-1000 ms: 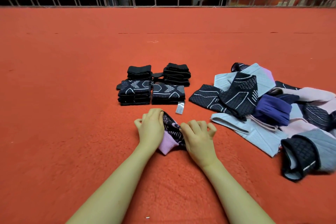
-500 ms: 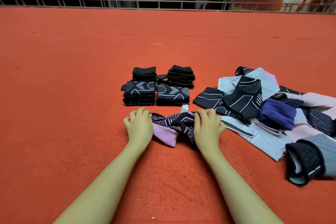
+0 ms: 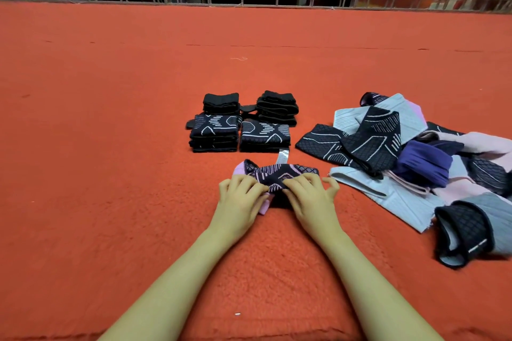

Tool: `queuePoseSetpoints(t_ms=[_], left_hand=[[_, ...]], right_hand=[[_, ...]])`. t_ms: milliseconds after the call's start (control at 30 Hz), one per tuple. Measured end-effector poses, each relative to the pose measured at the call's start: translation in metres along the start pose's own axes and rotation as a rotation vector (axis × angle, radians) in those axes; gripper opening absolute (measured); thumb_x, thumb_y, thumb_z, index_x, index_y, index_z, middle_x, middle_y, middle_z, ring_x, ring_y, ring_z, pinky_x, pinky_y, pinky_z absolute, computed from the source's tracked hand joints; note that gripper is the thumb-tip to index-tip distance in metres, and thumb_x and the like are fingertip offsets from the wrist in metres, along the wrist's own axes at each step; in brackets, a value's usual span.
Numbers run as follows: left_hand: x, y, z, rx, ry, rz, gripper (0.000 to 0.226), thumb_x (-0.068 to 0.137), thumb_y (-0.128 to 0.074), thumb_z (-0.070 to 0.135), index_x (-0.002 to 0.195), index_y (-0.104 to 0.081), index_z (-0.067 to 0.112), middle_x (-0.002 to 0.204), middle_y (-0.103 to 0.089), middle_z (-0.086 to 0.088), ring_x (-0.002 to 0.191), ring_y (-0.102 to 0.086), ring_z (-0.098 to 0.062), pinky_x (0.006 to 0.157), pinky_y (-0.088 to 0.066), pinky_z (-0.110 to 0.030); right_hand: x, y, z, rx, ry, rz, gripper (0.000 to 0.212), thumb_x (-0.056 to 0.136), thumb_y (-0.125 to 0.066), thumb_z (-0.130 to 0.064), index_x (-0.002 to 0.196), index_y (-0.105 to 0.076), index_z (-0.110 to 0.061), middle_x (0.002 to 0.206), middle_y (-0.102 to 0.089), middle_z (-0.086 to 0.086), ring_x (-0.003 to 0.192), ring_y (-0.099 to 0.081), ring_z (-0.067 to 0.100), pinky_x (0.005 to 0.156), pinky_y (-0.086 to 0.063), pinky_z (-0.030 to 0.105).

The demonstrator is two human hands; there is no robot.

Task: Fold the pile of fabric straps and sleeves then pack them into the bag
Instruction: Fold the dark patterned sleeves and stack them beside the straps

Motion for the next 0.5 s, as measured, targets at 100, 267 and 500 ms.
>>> queuePoseSetpoints(t_ms=[100,267,500], left_hand=[[-0.003,0.007,0.003,-0.001,-0.036,0.041,0.005,0.091,-0.047,0.033,0.091,-0.047,0.027,0.079,-0.059,0.006,0.088,-0.045,-0.013,0.074,-0.022,-0.029],[-0.007,0.013,0.003,-0.066,0.001,0.084,0.013,0.097,-0.041,0.037,0.094,-0.047,0.026,0.09,-0.051,0.011,0.095,-0.047,-0.015,0.076,-0.019,-0.028],[-0.01,0.021,-0.002,-0.115,0.179,0.137,0.021,0.101,-0.031,0.04,0.102,-0.047,0.028,0.104,-0.046,0.012,0.101,-0.045,-0.015,0.077,-0.017,-0.027]], right_hand=[[-0.002,0.003,0.0,0.016,-0.005,0.1,0.018,0.092,-0.045,-0.032,0.092,-0.061,-0.025,0.077,-0.064,-0.011,0.083,-0.048,0.013,0.079,-0.021,0.036],[0.005,0.011,0.014,0.014,-0.218,0.137,0.029,0.092,-0.046,-0.035,0.085,-0.071,-0.022,0.073,-0.069,-0.009,0.064,-0.059,0.019,0.076,-0.021,0.034],[0.037,0.011,0.028,0.128,-0.489,-0.019,0.023,0.093,-0.053,-0.039,0.09,-0.073,-0.03,0.08,-0.07,-0.002,0.084,-0.055,0.022,0.075,-0.013,0.032]])
Point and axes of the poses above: each hand's wrist, its own x-axis towards the middle knuckle, its own y-axis out of the back of the hand, z = x × y, the point moved 3 cm from there along x, towards the middle knuckle
